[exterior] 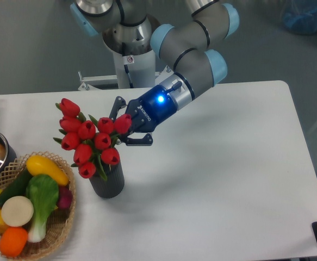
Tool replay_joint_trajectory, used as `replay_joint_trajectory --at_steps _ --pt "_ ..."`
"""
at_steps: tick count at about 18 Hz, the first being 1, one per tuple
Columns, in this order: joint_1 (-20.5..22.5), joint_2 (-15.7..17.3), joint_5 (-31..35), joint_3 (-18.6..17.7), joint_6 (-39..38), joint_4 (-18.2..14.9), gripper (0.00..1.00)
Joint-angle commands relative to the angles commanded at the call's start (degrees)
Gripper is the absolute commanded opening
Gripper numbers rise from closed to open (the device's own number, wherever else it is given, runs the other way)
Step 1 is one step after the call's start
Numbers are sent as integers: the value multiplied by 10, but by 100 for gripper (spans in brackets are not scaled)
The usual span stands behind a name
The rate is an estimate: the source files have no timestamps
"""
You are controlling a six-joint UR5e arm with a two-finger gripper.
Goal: Insert the flowers into the vase
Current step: 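Lower the tulip stems down into the vase opening, then push the tulips deeper into the vase and open the gripper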
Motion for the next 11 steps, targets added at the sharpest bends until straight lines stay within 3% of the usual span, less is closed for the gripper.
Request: replay_joint_trajectory --at_steps 5,11 --pt "-2 -1 1 -7 7 3 17" --pt "-11 -14 32 -7 7 8 28"
